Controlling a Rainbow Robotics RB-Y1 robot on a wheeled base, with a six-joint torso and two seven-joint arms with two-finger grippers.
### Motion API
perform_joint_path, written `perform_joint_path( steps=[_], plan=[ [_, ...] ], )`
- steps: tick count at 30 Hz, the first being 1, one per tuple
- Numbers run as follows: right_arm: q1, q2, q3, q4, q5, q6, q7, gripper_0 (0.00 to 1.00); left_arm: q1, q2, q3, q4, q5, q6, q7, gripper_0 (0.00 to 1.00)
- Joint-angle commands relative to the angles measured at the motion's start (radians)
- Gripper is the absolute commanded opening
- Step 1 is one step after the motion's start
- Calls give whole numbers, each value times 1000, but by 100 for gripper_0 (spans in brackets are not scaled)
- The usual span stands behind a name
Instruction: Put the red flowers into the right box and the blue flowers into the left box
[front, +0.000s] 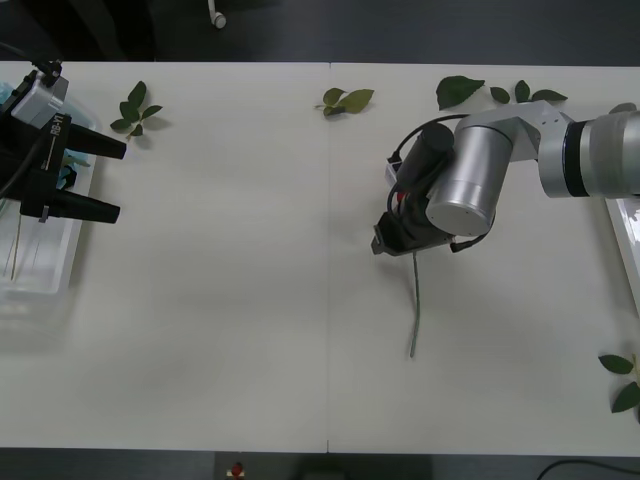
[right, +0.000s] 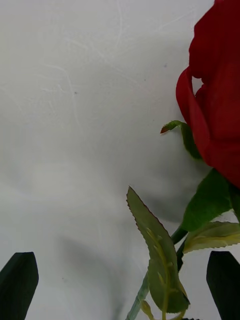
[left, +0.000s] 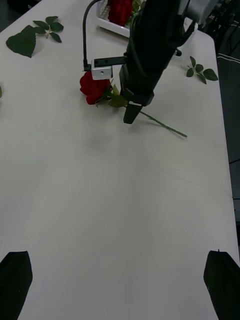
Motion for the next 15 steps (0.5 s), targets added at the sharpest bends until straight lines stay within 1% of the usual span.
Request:
perform_joint_path(
  steps=[1, 8, 11, 15],
  plan=[
    [-26, 26, 16, 33, -8, -16, -10, 98, -22, 47, 21, -20, 3, -8, 34, 100],
    [-17, 50, 36, 63, -18, -26, -10, 98, -22, 47, 21, -20, 3, -8, 34, 100],
    [-17, 52, 58, 65, -22, -56, -10, 95, -22, 47, 21, -20, 3, -8, 34, 100],
    [-7, 52, 65, 68, -17, -70, -10, 94, -22, 47, 21, -20, 3, -8, 34, 100]
  ],
)
